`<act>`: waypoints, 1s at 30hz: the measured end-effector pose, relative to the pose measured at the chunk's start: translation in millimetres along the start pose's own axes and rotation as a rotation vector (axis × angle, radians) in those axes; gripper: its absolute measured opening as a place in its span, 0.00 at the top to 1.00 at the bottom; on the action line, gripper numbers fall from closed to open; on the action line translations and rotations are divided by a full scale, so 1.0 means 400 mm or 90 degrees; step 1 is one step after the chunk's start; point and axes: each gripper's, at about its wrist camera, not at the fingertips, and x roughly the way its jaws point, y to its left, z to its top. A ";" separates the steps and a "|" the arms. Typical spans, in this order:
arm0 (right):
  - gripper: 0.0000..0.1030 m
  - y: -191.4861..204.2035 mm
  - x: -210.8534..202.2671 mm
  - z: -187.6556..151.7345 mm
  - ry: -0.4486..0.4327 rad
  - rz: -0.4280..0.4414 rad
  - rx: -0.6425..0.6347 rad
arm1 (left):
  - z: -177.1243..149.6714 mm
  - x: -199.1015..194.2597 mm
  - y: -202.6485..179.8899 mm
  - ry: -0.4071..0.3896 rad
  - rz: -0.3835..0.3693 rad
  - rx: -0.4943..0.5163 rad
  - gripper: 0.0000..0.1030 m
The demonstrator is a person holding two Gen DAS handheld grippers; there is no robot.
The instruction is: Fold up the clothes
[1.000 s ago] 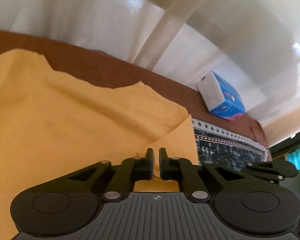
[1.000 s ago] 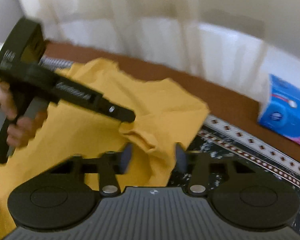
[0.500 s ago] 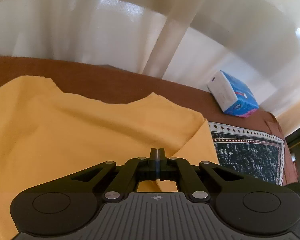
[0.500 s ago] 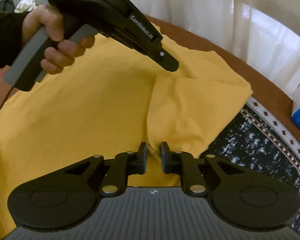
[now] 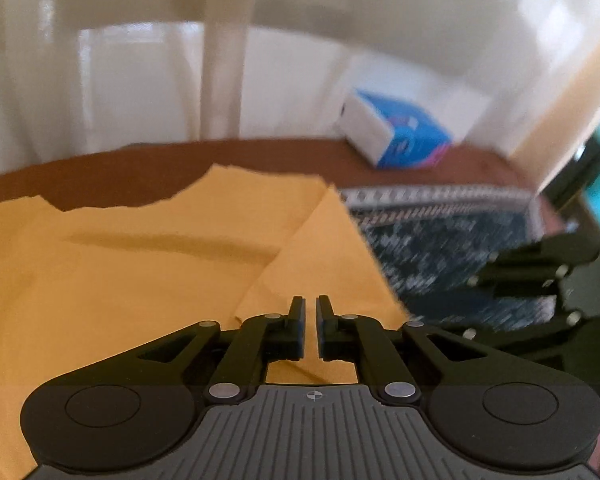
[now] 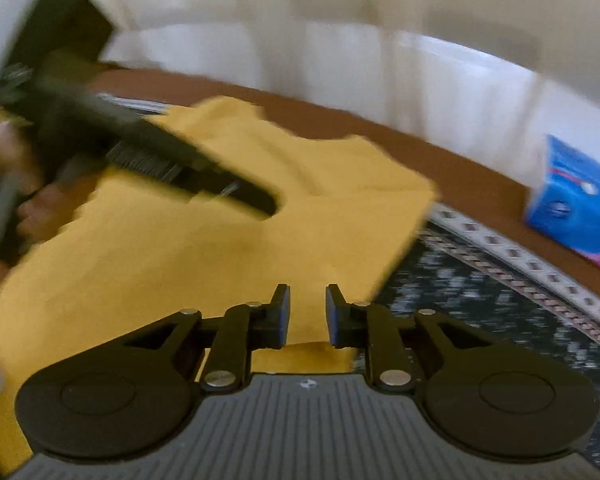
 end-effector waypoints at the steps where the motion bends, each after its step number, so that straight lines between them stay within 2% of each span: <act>1: 0.78 0.005 0.012 -0.004 0.007 -0.007 -0.006 | -0.007 0.013 -0.006 0.007 0.018 0.012 0.79; 4: 0.77 0.032 0.032 -0.025 0.016 -0.033 -0.055 | -0.027 0.026 -0.015 -0.005 0.041 0.034 0.79; 8: 0.76 0.047 0.034 -0.055 -0.002 -0.053 -0.091 | -0.034 0.027 -0.006 -0.016 0.045 0.020 0.79; 12: 0.76 0.036 0.036 -0.066 -0.007 -0.062 -0.092 | -0.041 0.017 0.010 -0.027 0.040 -0.009 0.80; 15: 0.76 0.030 0.021 -0.065 0.012 -0.061 -0.083 | -0.051 -0.018 0.021 -0.024 0.062 -0.041 0.78; 19: 0.76 0.046 -0.028 -0.030 0.011 -0.076 -0.099 | -0.105 -0.143 0.060 -0.076 0.121 -0.103 0.58; 20: 0.76 0.055 -0.049 -0.012 -0.004 -0.071 -0.102 | -0.126 -0.186 0.077 -0.097 0.137 -0.132 0.51; 23: 0.69 0.090 -0.102 0.060 -0.057 -0.044 -0.107 | -0.193 -0.307 0.137 -0.155 0.199 -0.213 0.45; 25: 0.66 0.124 -0.117 0.119 -0.090 -0.007 -0.107 | -0.238 -0.365 0.183 -0.168 0.230 -0.255 0.44; 27: 0.65 0.163 -0.113 0.178 -0.114 0.034 -0.104 | -0.282 -0.417 0.230 -0.178 0.256 -0.290 0.39; 30: 0.65 0.233 -0.071 0.253 -0.126 0.091 -0.096 | -0.346 -0.490 0.299 -0.191 0.292 -0.341 0.36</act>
